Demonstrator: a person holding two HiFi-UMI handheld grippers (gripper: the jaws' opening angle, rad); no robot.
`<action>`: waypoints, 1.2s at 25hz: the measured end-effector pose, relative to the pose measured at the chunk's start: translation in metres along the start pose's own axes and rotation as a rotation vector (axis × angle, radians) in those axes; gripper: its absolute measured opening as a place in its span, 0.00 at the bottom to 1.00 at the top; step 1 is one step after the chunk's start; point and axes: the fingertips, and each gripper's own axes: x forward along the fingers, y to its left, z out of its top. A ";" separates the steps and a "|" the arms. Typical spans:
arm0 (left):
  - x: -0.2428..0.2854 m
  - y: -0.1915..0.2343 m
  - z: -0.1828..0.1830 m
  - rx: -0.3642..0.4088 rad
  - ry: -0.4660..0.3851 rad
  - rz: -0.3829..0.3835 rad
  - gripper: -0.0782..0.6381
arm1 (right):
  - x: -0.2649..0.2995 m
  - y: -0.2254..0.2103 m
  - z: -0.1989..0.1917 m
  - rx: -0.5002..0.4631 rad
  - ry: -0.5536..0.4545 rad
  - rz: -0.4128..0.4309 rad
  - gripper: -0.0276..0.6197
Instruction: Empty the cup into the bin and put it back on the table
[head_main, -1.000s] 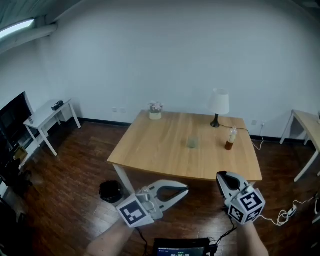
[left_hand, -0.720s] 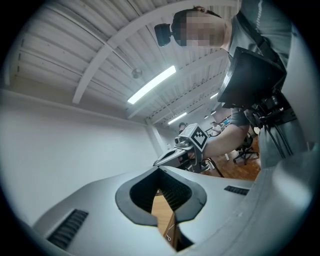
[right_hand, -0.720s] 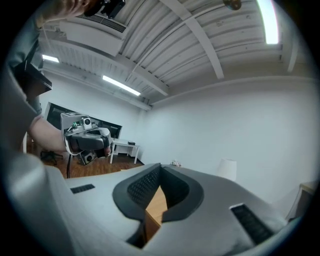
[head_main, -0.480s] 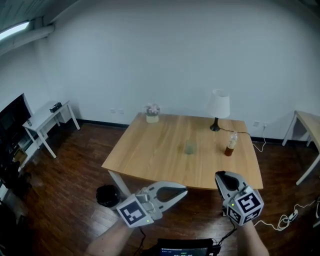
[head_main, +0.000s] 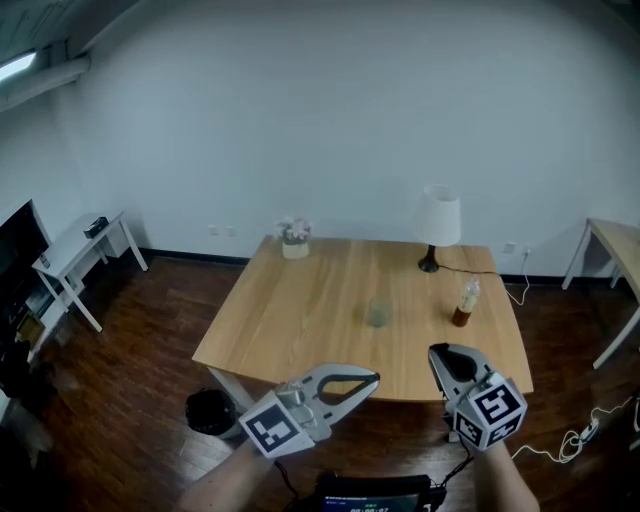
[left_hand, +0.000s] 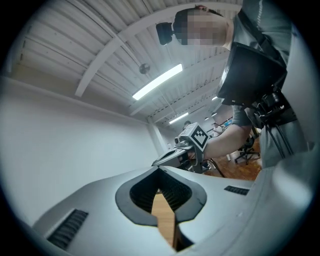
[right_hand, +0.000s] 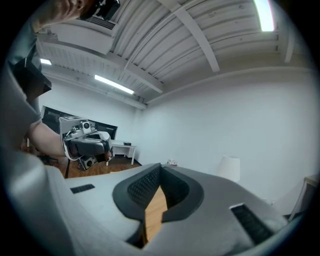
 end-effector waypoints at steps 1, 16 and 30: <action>0.001 0.012 -0.006 0.004 0.008 0.015 0.10 | 0.009 -0.004 -0.001 0.009 0.001 -0.006 0.05; -0.003 0.180 -0.095 -0.146 0.028 0.250 0.10 | 0.132 -0.062 -0.036 0.113 0.063 -0.074 0.05; 0.018 0.261 -0.187 -0.294 0.199 0.469 0.10 | 0.200 -0.133 -0.091 0.207 0.119 -0.006 0.05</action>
